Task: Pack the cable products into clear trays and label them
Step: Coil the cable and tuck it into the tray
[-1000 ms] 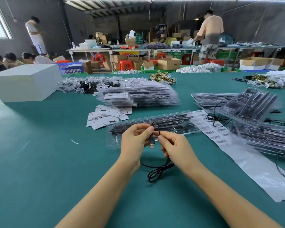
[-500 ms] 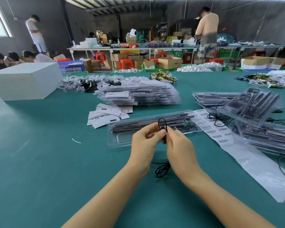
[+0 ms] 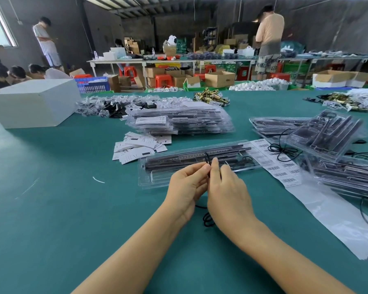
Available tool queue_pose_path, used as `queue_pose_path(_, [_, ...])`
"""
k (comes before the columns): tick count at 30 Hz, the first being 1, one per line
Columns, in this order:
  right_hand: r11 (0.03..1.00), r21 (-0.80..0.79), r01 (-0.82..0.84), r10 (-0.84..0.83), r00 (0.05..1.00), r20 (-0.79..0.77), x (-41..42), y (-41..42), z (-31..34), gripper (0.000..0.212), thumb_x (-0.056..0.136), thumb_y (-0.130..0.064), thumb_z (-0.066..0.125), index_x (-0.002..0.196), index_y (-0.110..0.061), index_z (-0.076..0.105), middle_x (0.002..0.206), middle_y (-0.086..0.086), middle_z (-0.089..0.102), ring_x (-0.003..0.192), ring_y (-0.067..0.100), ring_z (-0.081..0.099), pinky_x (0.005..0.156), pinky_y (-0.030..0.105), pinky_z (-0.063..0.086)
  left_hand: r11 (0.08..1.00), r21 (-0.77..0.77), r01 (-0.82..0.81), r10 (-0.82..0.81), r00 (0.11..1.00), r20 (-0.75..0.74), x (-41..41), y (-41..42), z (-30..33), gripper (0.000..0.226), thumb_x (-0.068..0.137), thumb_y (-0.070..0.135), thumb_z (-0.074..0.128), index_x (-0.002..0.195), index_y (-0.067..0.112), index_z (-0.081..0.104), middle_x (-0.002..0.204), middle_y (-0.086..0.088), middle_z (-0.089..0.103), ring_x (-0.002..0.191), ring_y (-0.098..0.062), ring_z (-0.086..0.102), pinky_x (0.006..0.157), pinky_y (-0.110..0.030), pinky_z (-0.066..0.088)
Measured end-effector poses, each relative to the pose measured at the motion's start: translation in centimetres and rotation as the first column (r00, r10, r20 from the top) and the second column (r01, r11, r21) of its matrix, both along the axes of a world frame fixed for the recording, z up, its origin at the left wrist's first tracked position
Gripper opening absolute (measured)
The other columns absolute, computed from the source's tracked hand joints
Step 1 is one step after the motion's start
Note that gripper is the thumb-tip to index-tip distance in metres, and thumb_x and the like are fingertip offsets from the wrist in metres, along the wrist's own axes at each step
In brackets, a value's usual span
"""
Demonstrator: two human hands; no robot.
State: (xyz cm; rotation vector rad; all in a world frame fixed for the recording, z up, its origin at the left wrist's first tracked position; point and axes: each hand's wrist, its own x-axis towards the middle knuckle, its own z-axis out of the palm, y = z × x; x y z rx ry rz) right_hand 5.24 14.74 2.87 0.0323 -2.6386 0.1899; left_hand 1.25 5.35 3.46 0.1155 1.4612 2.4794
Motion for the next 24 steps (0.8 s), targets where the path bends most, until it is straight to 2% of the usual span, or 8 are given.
queue_pose_path(3, [0.998, 0.006, -0.063, 0.063, 0.996, 0.059, -0.5, 0.4, -1.1, 0.069, 0.093, -0.009, 0.038, 0.152, -0.005, 0.002, 0.12, 0.008, 0.043, 0.097, 0.027, 0.05, 0.07, 0.033, 0.031, 0.998, -0.04, -0.039, 0.04, 0.999, 0.036, 0.0, 0.0, 0.0, 0.005, 0.09, 0.007, 0.062, 0.093, 0.008, 0.066, 0.078, -0.004, 0.07, 0.066, -0.016, 0.063, 0.058, -0.021, 0.053])
queue_pose_path(6, [0.973, -0.166, -0.158, 0.172, 0.983, 0.072, -0.6, 0.4, -1.8, 0.07, 0.099, -0.015, 0.038, 0.152, -0.021, -0.008, 0.128, 0.006, 0.047, 0.094, 0.029, 0.057, 0.066, 0.034, 0.037, 0.99, -0.047, -0.13, 0.132, 0.99, 0.039, -0.1, 0.0, 0.1, 0.007, 0.092, 0.005, 0.059, 0.09, 0.007, 0.065, 0.075, -0.006, 0.068, 0.064, -0.016, 0.062, 0.057, -0.024, 0.051])
queue_pose_path(8, [0.914, -0.341, -0.22, 0.25, 0.967, 0.045, -0.6, 0.3, -1.5, 0.066, 0.1, -0.019, 0.04, 0.153, -0.026, 0.001, 0.127, 0.004, 0.057, 0.098, 0.03, 0.06, 0.073, 0.037, 0.045, 0.984, -0.003, -0.18, 0.18, 0.983, 0.042, -0.4, -0.3, 0.4, 0.01, 0.093, 0.003, 0.056, 0.089, 0.006, 0.064, 0.075, -0.007, 0.068, 0.061, -0.014, 0.062, 0.054, -0.022, 0.053])
queue_pose_path(11, [0.772, -0.559, -0.303, 0.33, 0.942, -0.055, -0.5, 0.0, -1.3, 0.054, 0.097, -0.022, 0.051, 0.146, -0.029, 0.028, 0.103, 0.0, 0.069, 0.088, 0.018, 0.063, 0.076, 0.031, 0.048, 0.98, 0.108, -0.164, 0.153, 0.983, 0.105, -1.0, -1.1, 1.0, 0.011, 0.094, -0.001, 0.052, 0.092, 0.002, 0.062, 0.077, -0.008, 0.071, 0.061, -0.015, 0.067, 0.054, -0.028, 0.057])
queue_pose_path(16, [0.576, -0.794, -0.195, 0.276, 0.961, -0.035, -0.6, 0.3, -0.8, 0.022, 0.085, -0.023, 0.07, 0.099, -0.026, 0.054, 0.076, -0.011, 0.071, 0.072, 0.0, 0.061, 0.066, 0.011, 0.044, 0.971, 0.201, -0.131, 0.091, 0.976, 0.197, -1.7, -1.9, 1.3, 0.012, 0.096, 0.003, 0.051, 0.093, 0.006, 0.062, 0.075, -0.004, 0.072, 0.068, -0.016, 0.068, 0.067, -0.041, 0.061])
queue_pose_path(17, [0.535, -0.826, -0.179, 0.291, 0.956, -0.018, -0.7, 0.4, -0.8, 0.017, 0.083, -0.019, 0.072, 0.093, -0.024, 0.058, 0.078, -0.009, 0.07, 0.072, 0.003, 0.062, 0.068, 0.013, 0.046, 0.965, 0.227, -0.13, 0.082, 0.974, 0.211, -1.8, -2.1, 1.4, 0.012, 0.096, 0.004, 0.05, 0.094, 0.007, 0.061, 0.076, -0.004, 0.071, 0.07, -0.018, 0.068, 0.064, -0.041, 0.061])
queue_pose_path(20, [0.41, -0.904, -0.124, 0.359, 0.933, 0.035, -0.7, 0.5, -0.6, 0.01, 0.083, -0.012, 0.071, 0.088, -0.018, 0.063, 0.085, -0.005, 0.065, 0.076, 0.014, 0.065, 0.07, 0.038, 0.058, 0.944, 0.302, -0.134, 0.053, 0.964, 0.261, -1.9, -2.2, 1.6, 0.011, 0.097, 0.004, 0.049, 0.094, 0.006, 0.06, 0.074, -0.005, 0.071, 0.068, -0.02, 0.068, 0.057, -0.039, 0.06])
queue_pose_path(24, [0.025, -0.998, 0.05, 0.498, 0.865, 0.056, -0.7, 0.4, -0.1, 0.011, 0.084, -0.005, 0.07, 0.088, -0.008, 0.06, 0.079, 0.007, 0.061, 0.064, 0.016, 0.064, 0.055, 0.033, 0.056, 0.925, 0.353, -0.142, 0.029, 0.951, 0.307, -1.9, -2.2, 2.1, 0.012, 0.097, 0.005, 0.049, 0.092, 0.005, 0.059, 0.074, -0.007, 0.071, 0.069, -0.02, 0.065, 0.055, -0.033, 0.059])
